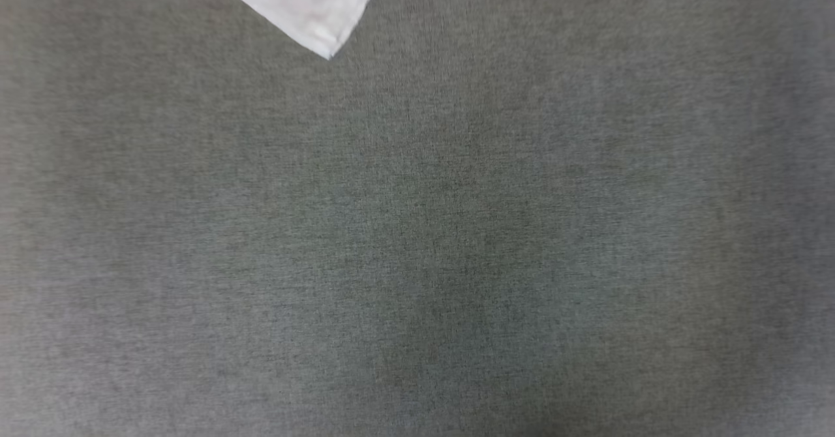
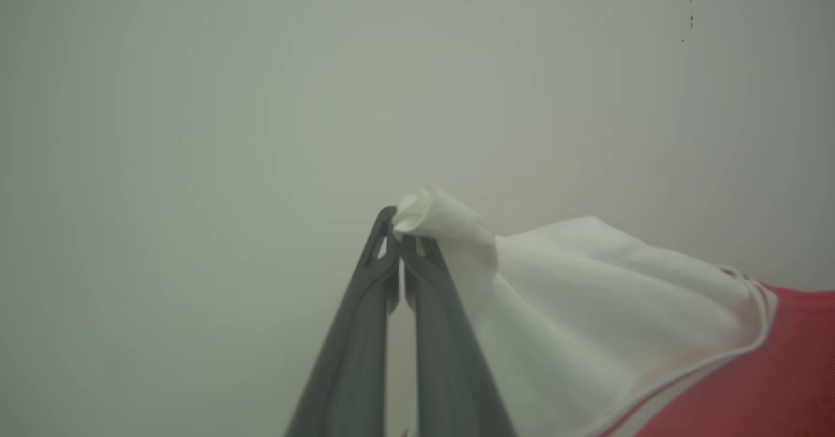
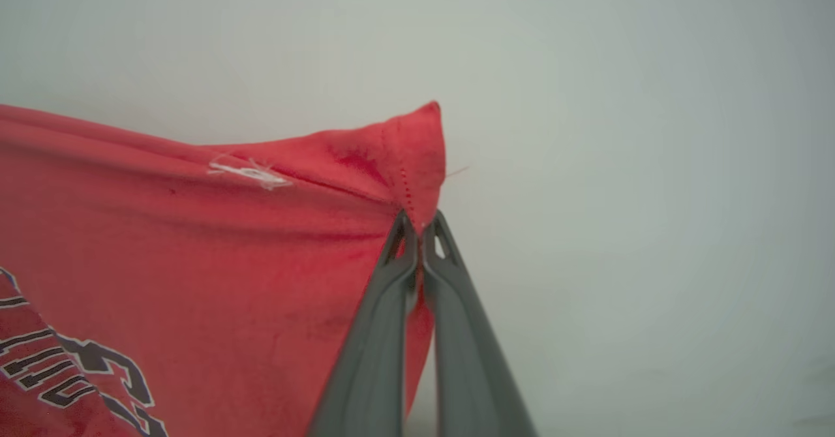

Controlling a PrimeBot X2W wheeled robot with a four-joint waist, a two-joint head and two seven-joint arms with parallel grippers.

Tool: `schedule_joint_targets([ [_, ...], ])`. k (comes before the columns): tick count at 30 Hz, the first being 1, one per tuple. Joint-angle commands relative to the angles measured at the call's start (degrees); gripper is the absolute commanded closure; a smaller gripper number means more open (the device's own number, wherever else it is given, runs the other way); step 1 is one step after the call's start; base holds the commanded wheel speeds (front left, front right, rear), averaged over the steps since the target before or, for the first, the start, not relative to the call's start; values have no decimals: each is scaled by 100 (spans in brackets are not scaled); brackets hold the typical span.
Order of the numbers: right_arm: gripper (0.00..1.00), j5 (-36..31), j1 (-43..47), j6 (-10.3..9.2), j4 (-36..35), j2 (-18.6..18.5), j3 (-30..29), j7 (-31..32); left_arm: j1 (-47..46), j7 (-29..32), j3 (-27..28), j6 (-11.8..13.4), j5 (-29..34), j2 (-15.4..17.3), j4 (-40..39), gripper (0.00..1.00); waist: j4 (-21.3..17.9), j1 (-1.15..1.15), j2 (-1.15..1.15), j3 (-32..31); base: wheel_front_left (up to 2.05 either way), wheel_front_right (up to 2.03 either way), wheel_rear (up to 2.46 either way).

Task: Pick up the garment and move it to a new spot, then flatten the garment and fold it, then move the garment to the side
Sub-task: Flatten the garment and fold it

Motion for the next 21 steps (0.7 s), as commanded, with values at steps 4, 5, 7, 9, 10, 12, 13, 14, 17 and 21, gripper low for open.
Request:
schedule_joint_targets([
  [4, 100, 20, -227, -10, 208, 91, 135, -165, -146, -59, -32, -67, -38, -5, 253, 100, 4, -1, 0, 395, 0, 0, 0],
  [5, 100, 40, -252, -9, 270, 106, 174, -200, -153, -69, -43, -83, -43, -13, 314, 100, 8, -1, 0, 434, 0, 0, 0],
  [7, 100, 76, -288, -9, 411, 141, 269, -239, -156, -72, -79, -98, -67, -37, 457, 100, 19, -1, 0, 507, 0, 0, 0],
  [9, 100, 107, -328, -9, 575, 177, 380, -281, -137, -76, -120, -135, -86, -71, 610, 100, 34, -1, 0, 557, 0, 0, 0],
  [10, 100, 137, -347, -9, 657, 195, 434, -291, -119, -80, -143, -139, -94, -86, 690, 100, 40, -1, 0, 578, 0, 0, 0],
  [12, 100, 207, -355, -9, 840, 228, 571, -317, -74, -87, -187, -157, -139, -132, 849, 100, 53, -1, 0, 610, 0, 0, 0],
  [13, 100, 244, -339, -9, 946, 238, 636, -313, -42, -91, -204, -169, -163, -163, 929, 100, 62, -1, 0, 618, 0, 0, 0],
  [14, 100, 286, -320, -8, 1040, 247, 687, -329, -1, -94, -227, -176, -187, -184, 1008, 100, 71, -1, 0, 617, 0, 0, 0],
  [17, 100, 445, -184, -8, 1313, 275, 871, -379, 161, -101, -292, -185, -283, -263, 1234, 100, 101, -1, 0, 556, 0, 0, 0],
  [21, 100, 659, 160, -8, 1665, 228, 1134, -404, 569, -110, -412, -193, -486, -455, 1411, 100, 170, -1, 0, 320, 0, 0, 0],
])
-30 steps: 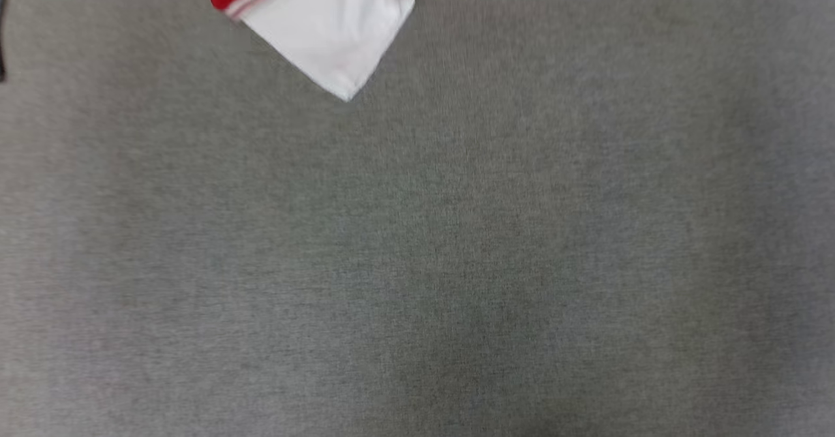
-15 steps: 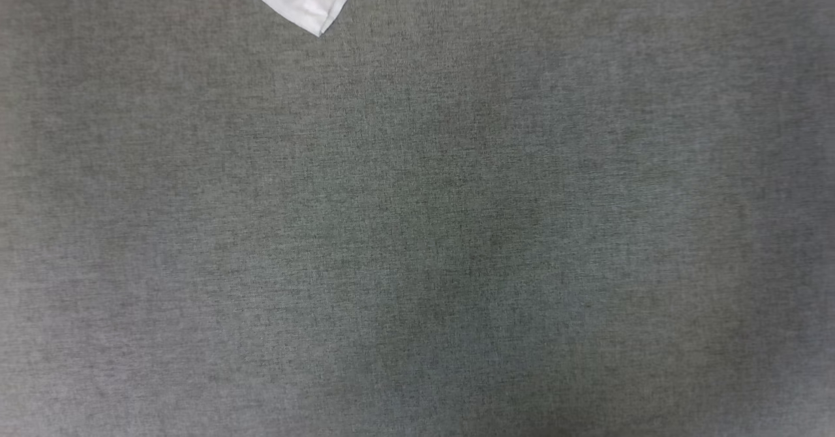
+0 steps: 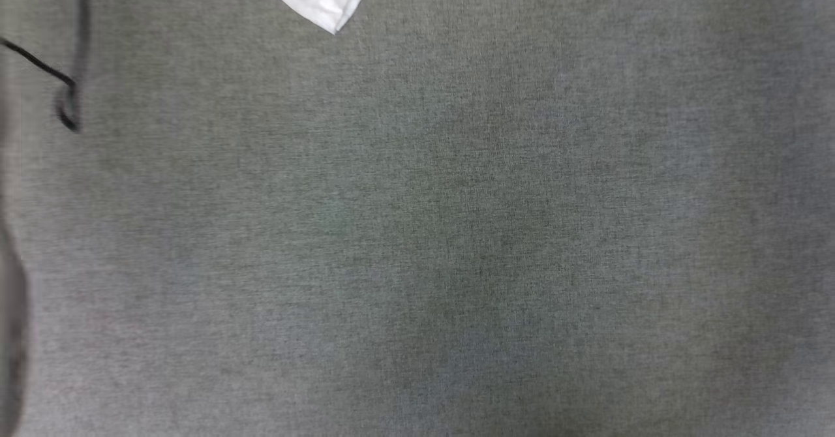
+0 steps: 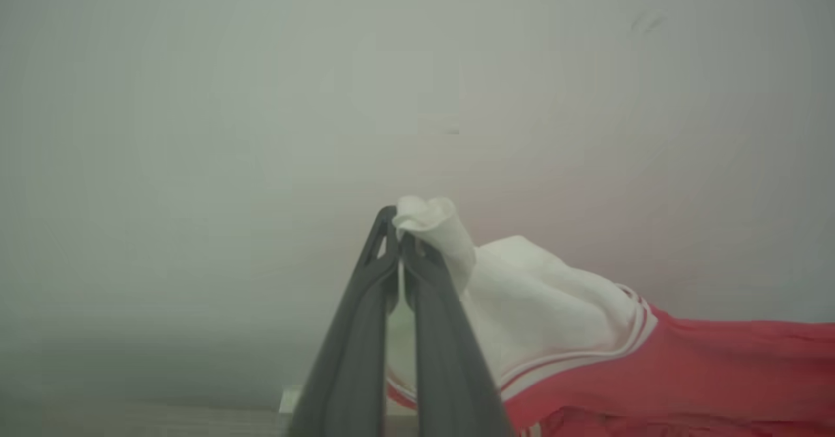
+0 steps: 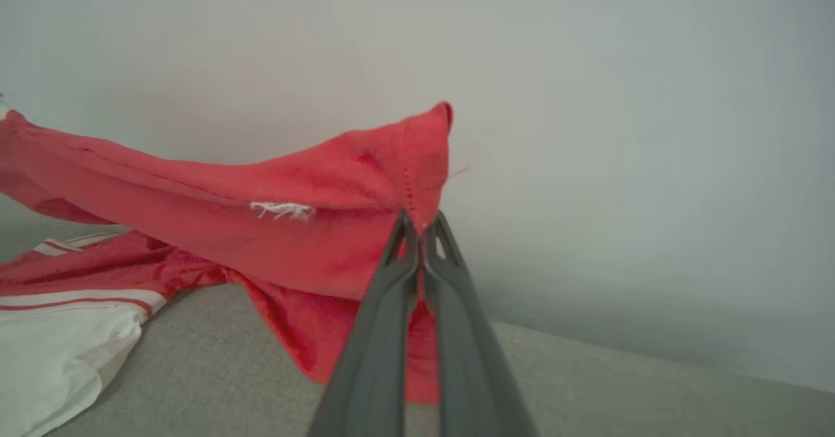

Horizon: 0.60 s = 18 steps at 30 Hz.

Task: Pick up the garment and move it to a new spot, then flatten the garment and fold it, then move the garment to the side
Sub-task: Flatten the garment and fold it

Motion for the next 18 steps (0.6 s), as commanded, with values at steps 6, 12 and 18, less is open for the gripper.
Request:
schedule_joint_targets([
  [6, 100, 467, 1014, -6, 372, -171, 387, -156, 1195, -40, -328, -12, -529, -292, -25, 100, 216, -1, 0, -808, 0, 0, 0],
  [12, 100, 961, 2311, -5, 375, -298, 718, -380, 2758, -41, -597, -13, -975, -393, -336, 100, 357, -1, 0, -1751, 0, 0, 0],
  [18, 100, 1408, 3662, -5, 29, -522, 1009, -543, 4269, -42, -846, -13, -1067, -352, -638, 100, 440, -1, 0, -2653, 0, 0, 0],
])
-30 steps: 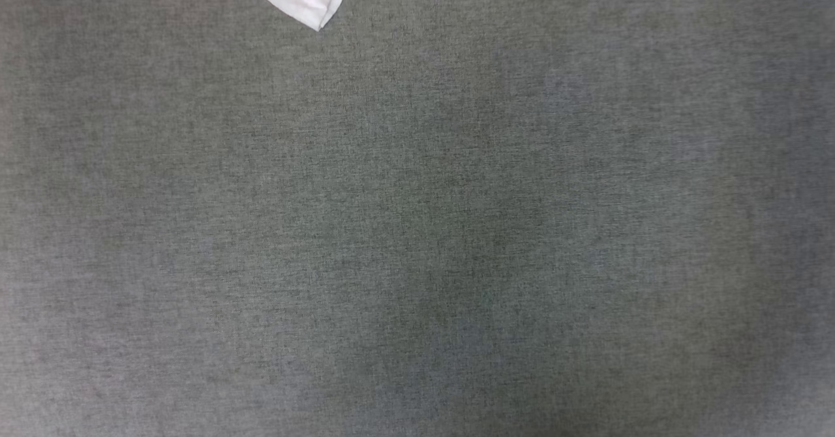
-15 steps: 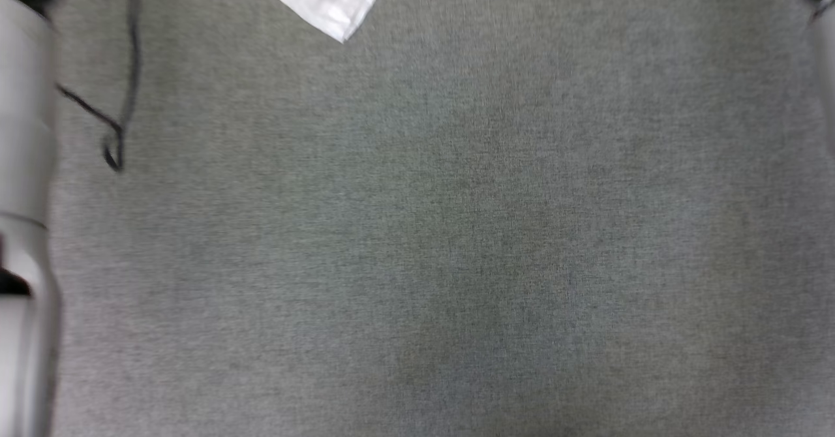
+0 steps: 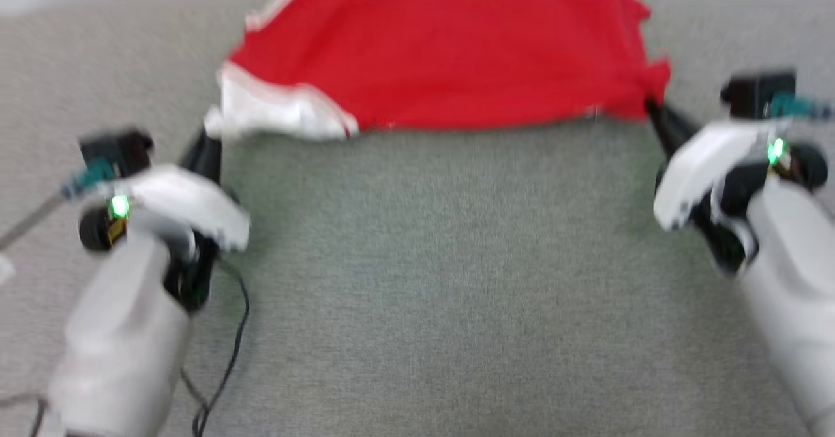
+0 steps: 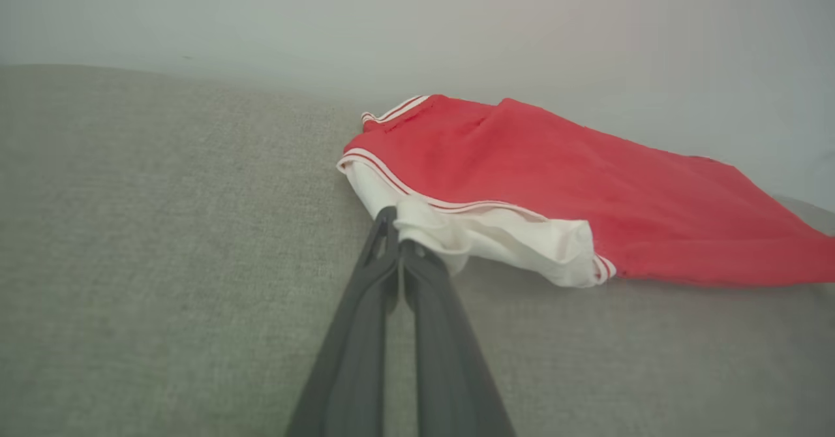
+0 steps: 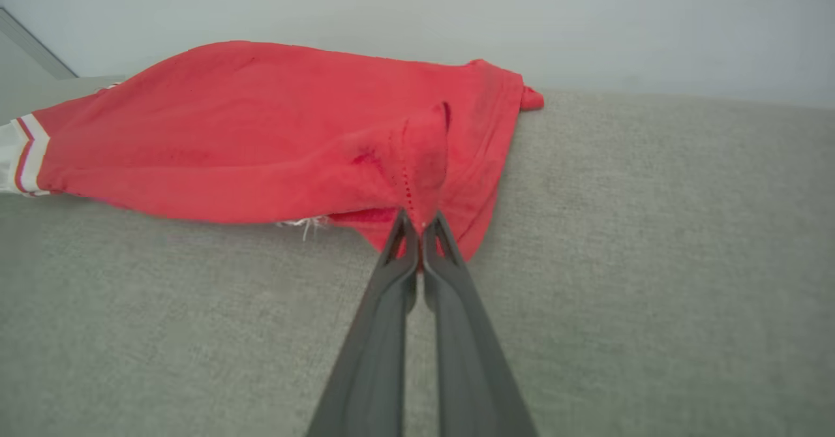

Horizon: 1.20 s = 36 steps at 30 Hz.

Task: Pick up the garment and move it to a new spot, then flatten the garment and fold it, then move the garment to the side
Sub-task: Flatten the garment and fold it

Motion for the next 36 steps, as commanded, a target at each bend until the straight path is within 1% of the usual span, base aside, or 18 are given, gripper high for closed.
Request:
schedule_joint_targets([
  [1, 100, 137, 403, -4, -133, -105, 39, -14, 389, -40, -12, -10, -25, 71, -100, 100, 125, 1, 0, -728, 0, 0, 0],
  [5, 100, 354, 1251, -5, -502, -330, 68, 43, 1317, -39, -9, 53, -47, 145, -386, 100, 134, 1, 0, -1192, 0, 0, 0],
  [10, 100, 454, 2249, -5, -1095, -578, -78, 259, 2485, 22, 38, 326, -195, 331, -971, 100, 82, 1, 0, -1613, 0, 0, 0],
  [11, 100, 454, 2249, -5, -1095, -578, -78, 259, 2485, 22, 38, 326, -195, 331, -971, 100, 82, 1, 0, -1613, 0, 0, 0],
  [14, 100, 435, 2848, -6, -1500, -659, -255, 484, 3170, 125, 120, 595, -322, 465, -1487, 100, 47, 1, 0, -1809, 0, 0, 0],
  [15, 100, 367, 3236, -7, -1770, -700, -418, 680, 3625, 245, 162, 808, -407, 553, -1882, 100, 23, 1, 0, -1921, 0, 0, 0],
  [16, 100, 367, 3236, -7, -1770, -700, -418, 680, 3625, 245, 162, 808, -407, 553, -1882, 100, 23, 1, 0, -1921, 0, 0, 0],
  [17, 100, 324, 3424, -7, -1934, -706, -512, 764, 3843, 289, 195, 918, -455, 586, -2131, 100, 14, 1, 0, -1953, 0, 0, 0],
  [23, 100, 30, 4567, -7, -2986, -546, -1200, 1469, 5035, 707, 317, 1621, -671, 864, -3574, 100, -7, 1, 0, -2053, 0, 0, 0],
  [27, 100, -257, 5265, -7, -3749, -325, -1764, 1997, 5629, 996, 400, 2061, -771, 1067, -4456, 100, -21, 1, 0, -2071, 0, 0, 0],
  [29, 100, -402, 5553, -7, -4096, -196, -1991, 2260, 5860, 1118, 446, 2237, -816, 1161, -4843, 100, -34, 1, 0, -2065, 0, 0, 0],
  [31, 100, -577, 5699, -6, -4429, -96, -2197, 2437, 5950, 1190, 494, 2311, -863, 1222, -5171, 100, -31, 1, 0, -2042, 0, 0, 0],
  [33, 100, -712, 5767, -6, -4631, 25, -2306, 2567, 5916, 1245, 490, 2355, -852, 1246, -5338, 100, -43, 1, 0, -2020, 0, 0, 0],
  [36, 100, -813, 5613, -6, -4749, 180, -2421, 2663, 5572, 1251, 449, 2246, -799, 1231, -5397, 100, -39, 1, 0, -1963, 0, 0, 0],
])
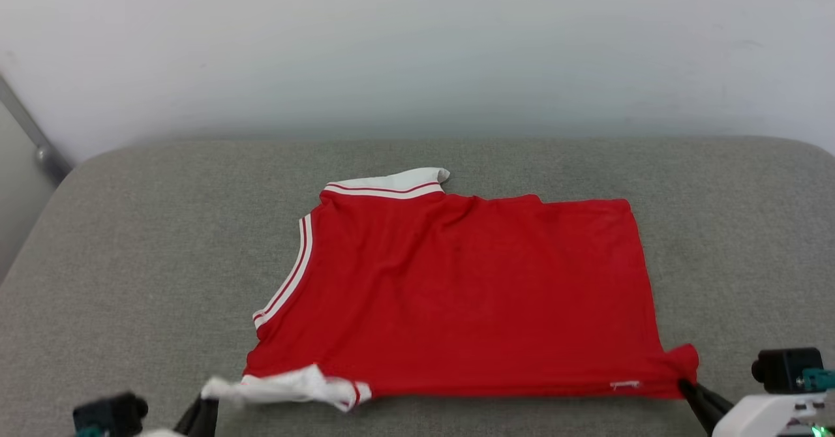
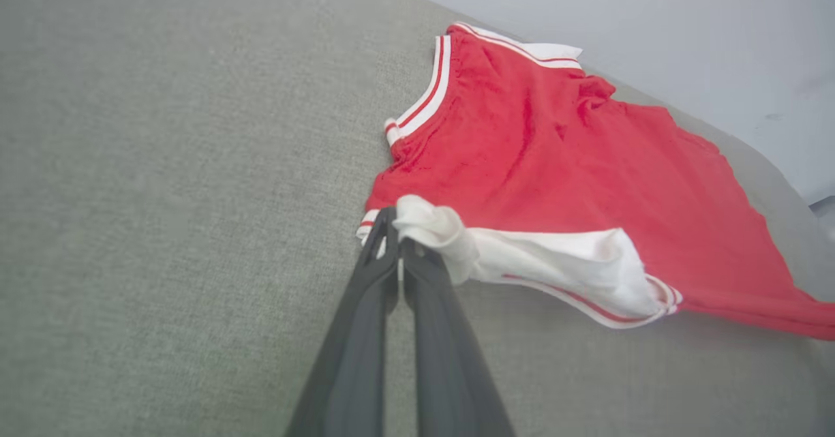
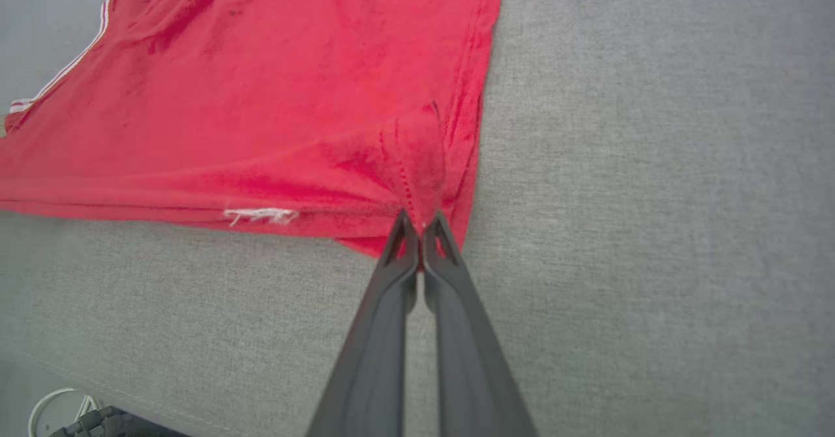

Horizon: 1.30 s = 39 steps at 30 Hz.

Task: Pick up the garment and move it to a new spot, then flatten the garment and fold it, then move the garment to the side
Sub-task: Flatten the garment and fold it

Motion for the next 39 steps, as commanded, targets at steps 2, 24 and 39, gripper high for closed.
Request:
schedule_joint_targets([
  [2, 100, -104, -267, -6, 13, 38, -39, 40, -394, -23, -29, -97, 87, -30, 99, 100, 3, 1, 0, 63, 0, 0, 0],
  [24, 100, -231, -2874, -5, 2043, -52, 764, -259, -3594, -44, -515, -1367, 309, -831, 2799, 100, -106, 1, 0, 1669, 0, 0, 0],
  [39, 0, -148, -2531, -4, 2172, -151, 1027, -2216, -3652, -178, -409, -1944, -51, -851, 3973, 0, -178, 1, 0, 956, 0, 0, 0],
])
